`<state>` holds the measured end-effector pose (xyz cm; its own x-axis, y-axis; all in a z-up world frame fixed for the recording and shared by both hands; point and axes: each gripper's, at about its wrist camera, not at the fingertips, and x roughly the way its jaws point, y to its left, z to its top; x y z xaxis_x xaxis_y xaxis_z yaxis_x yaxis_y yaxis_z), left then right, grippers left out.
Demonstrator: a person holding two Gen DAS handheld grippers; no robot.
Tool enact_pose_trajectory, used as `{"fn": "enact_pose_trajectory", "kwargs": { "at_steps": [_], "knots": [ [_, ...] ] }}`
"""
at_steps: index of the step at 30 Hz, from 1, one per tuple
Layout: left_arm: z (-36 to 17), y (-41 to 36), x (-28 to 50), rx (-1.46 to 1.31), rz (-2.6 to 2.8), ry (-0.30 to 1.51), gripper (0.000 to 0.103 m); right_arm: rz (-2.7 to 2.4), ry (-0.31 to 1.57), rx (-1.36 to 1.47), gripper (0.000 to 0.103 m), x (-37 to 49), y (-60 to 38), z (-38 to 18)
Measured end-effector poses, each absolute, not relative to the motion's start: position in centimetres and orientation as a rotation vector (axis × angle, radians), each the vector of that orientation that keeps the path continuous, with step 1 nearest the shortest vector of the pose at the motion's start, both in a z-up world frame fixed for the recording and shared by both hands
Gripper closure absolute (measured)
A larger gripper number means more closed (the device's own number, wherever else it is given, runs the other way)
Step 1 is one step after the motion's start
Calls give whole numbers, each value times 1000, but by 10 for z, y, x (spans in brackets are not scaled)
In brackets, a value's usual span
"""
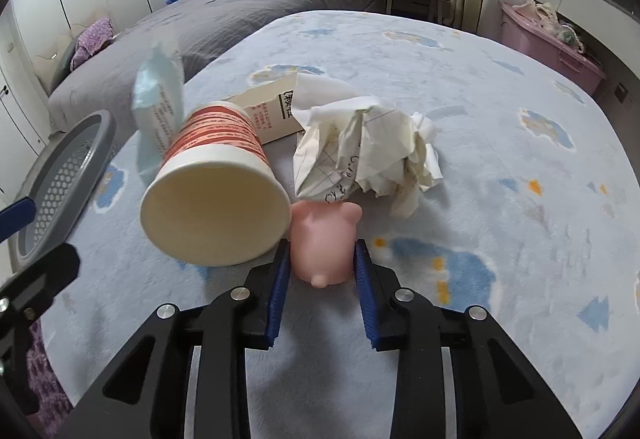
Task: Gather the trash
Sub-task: 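Grasp the pink pig toy with the right gripper, then grasp the red-striped paper cup with the left gripper while the right gripper holds the pig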
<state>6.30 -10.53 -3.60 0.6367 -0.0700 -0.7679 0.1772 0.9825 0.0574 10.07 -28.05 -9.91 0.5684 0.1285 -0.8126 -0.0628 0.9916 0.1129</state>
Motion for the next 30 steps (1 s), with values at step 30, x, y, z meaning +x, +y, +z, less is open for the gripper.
{"fn": "enact_pose_trajectory", "kwargs": {
  "at_steps": [30],
  "knots": [
    [-50, -179, 81, 136, -207, 890, 12, 15, 919, 313, 72, 50, -372, -93]
  ]
}}
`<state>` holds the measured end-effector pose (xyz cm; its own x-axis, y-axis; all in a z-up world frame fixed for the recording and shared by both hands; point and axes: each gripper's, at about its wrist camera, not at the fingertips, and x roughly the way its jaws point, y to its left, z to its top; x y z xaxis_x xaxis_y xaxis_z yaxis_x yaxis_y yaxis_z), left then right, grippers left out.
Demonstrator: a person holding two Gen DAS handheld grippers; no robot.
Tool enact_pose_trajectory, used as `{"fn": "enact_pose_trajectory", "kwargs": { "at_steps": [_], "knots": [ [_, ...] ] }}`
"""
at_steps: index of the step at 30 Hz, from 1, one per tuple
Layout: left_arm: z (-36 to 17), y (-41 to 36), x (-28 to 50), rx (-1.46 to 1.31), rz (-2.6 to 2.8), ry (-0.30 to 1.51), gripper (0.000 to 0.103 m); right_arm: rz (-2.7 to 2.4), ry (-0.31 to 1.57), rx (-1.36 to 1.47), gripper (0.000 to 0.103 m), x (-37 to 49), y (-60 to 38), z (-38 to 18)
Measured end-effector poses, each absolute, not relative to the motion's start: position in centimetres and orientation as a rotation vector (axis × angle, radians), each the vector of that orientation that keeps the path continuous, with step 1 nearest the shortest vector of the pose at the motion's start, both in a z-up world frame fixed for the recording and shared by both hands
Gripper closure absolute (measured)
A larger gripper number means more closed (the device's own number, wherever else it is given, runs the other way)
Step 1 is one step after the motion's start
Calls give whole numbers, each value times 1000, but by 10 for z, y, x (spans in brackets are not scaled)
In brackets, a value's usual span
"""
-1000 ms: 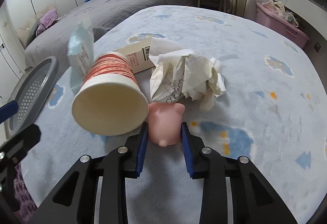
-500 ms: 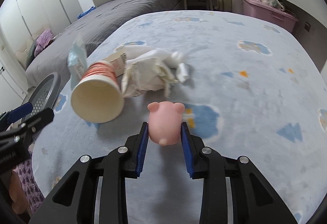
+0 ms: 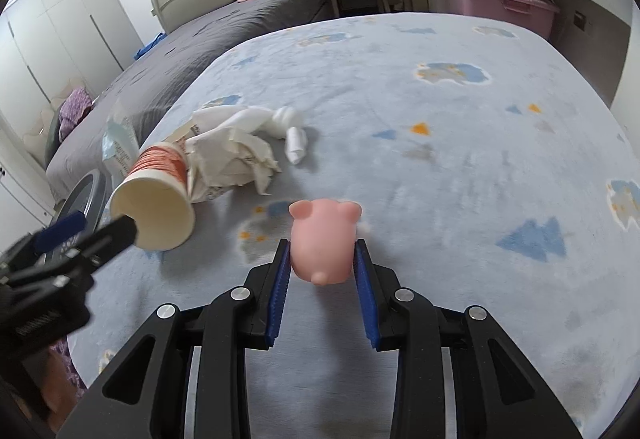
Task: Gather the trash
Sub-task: 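Grasp the red-striped paper cup with the left gripper while the right gripper holds the pig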
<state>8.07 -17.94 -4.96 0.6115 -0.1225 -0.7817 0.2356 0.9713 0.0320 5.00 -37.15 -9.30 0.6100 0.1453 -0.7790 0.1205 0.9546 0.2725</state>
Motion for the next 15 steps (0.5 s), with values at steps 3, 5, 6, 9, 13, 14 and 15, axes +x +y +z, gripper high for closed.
{"fn": "enact_pose_trajectory", "kwargs": {
  "at_steps": [3, 5, 6, 9, 13, 14, 15],
  "knots": [
    [-64, -184, 87, 132, -194, 916, 12, 13, 921, 337, 72, 48, -378, -94],
    [-72, -185, 92, 123, -185, 931, 12, 15, 919, 344, 72, 48, -380, -94],
    [-75, -185, 94, 117, -181, 938, 12, 16, 916, 349, 72, 47, -381, -93],
    [-85, -189, 99, 107, -162, 949, 12, 18, 911, 358, 72, 47, -385, -92],
    [-92, -195, 104, 104, -148, 955, 12, 24, 911, 377, 72, 46, -391, -93],
    [-93, -196, 105, 105, -146, 956, 12, 24, 912, 380, 72, 46, -392, -94],
    [-94, -197, 107, 106, -142, 958, 12, 25, 913, 383, 72, 45, -393, -94]
  ]
}}
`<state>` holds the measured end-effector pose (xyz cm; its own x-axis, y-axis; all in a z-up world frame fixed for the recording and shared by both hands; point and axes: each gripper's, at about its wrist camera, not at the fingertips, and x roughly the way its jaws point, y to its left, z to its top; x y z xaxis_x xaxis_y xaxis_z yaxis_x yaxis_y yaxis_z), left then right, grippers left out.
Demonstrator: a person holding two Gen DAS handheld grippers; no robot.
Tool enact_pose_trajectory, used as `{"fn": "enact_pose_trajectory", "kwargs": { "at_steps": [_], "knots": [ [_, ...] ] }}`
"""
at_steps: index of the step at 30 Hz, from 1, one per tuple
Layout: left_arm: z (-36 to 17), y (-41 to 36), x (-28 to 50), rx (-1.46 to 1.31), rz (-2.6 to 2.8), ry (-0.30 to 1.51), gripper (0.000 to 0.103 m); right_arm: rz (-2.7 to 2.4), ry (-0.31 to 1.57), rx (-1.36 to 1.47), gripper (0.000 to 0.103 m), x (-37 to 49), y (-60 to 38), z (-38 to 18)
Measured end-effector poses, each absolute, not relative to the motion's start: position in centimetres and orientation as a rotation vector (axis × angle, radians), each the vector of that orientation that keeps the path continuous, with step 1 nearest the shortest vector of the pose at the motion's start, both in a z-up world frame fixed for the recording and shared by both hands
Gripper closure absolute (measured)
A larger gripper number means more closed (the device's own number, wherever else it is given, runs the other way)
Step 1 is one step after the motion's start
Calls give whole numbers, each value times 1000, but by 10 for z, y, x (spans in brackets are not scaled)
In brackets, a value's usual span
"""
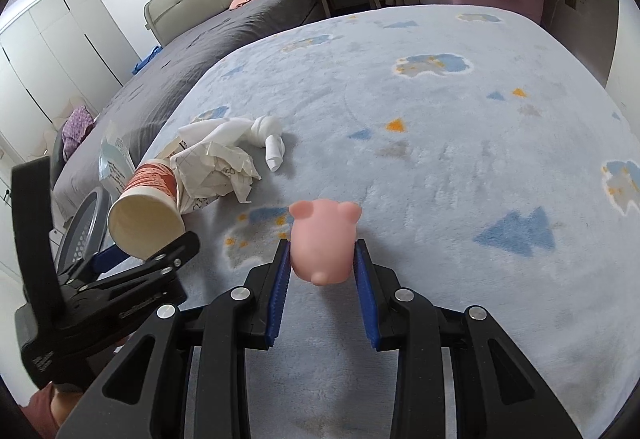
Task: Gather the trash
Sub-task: 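Grasp the red-striped paper cup with the left gripper while the right gripper holds the pig, then lift the cup and pig and carry both over the grey basket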
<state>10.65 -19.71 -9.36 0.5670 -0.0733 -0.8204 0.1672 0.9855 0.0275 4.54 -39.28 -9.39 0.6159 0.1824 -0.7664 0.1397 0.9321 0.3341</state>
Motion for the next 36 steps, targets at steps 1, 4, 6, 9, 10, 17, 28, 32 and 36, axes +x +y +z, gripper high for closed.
{"fn": "enact_pose_trajectory", "kwargs": {
  "at_steps": [1, 4, 6, 9, 10, 17, 28, 32, 36],
  "knots": [
    [-95, -198, 109, 106, -135, 959, 12, 26, 913, 386, 72, 45, -393, -94],
    [-98, -201, 114, 97, -117, 959, 12, 27, 909, 386, 72, 45, -394, -93],
    [-98, -202, 117, 95, -108, 955, 13, 28, 907, 385, 72, 43, -394, -93],
    [-97, -204, 119, 95, -102, 944, 19, 29, 909, 386, 72, 43, -394, -93],
    [-96, -204, 119, 94, -104, 943, 24, 30, 911, 387, 72, 43, -394, -94],
    [-93, -202, 115, 92, -124, 935, 34, 35, 912, 382, 72, 42, -393, -93],
    [-88, -186, 86, 110, -176, 944, 34, 35, 906, 360, 72, 41, -388, -92],
    [-91, -181, 65, 135, -209, 962, 34, 34, 912, 350, 72, 39, -385, -93],
    [-93, -173, 45, 158, -243, 969, 34, 24, 909, 325, 72, 35, -379, -94]
  ]
}}
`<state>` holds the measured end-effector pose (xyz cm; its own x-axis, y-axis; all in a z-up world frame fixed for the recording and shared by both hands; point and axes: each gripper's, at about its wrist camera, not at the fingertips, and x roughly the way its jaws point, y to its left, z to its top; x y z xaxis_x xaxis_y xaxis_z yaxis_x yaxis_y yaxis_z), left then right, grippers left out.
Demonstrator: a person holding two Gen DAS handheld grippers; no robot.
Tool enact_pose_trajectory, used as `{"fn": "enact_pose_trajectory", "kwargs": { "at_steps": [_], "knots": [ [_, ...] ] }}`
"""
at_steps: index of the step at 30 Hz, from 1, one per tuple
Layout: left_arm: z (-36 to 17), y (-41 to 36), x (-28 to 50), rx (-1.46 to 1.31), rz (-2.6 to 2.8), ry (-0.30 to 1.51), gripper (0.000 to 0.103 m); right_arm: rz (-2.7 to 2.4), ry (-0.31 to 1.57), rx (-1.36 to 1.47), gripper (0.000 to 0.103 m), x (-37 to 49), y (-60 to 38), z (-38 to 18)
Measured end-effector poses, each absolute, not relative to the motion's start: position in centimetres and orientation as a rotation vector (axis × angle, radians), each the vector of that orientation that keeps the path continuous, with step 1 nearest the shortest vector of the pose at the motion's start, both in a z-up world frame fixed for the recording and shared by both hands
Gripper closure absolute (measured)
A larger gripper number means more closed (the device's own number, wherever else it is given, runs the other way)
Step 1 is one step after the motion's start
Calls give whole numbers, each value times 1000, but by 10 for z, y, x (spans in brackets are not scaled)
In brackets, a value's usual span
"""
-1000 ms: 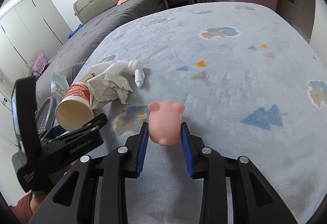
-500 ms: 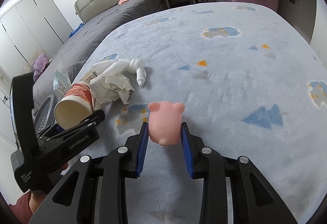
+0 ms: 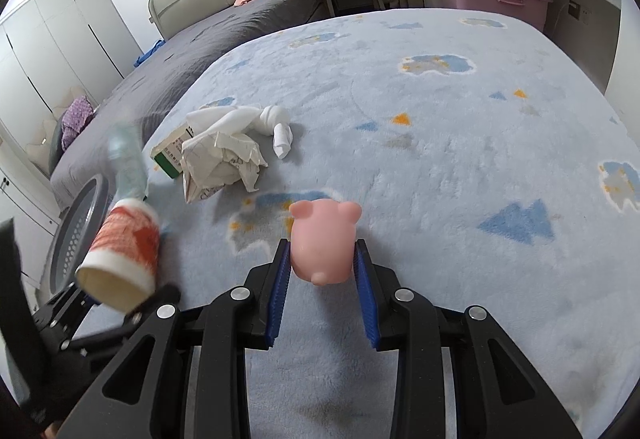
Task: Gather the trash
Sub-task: 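Lift the cup and pig and carry both over the grey basket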
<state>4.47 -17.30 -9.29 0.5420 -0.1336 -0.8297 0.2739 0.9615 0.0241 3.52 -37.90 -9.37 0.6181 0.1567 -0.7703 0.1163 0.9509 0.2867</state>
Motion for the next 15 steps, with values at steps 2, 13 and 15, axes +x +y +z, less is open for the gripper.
{"fn": "enact_pose_trajectory", "kwargs": {
  "at_steps": [2, 13, 15],
  "knots": [
    [-90, -167, 35, 164, -260, 963, 34, 25, 907, 318, 72, 32, -374, -93],
    [-70, -126, 7, 153, -309, 905, 36, 33, 921, 310, 72, 5, -331, -93],
    [-71, -117, 5, 147, -308, 905, 36, 37, 924, 299, 72, 2, -322, -94]
  ]
}}
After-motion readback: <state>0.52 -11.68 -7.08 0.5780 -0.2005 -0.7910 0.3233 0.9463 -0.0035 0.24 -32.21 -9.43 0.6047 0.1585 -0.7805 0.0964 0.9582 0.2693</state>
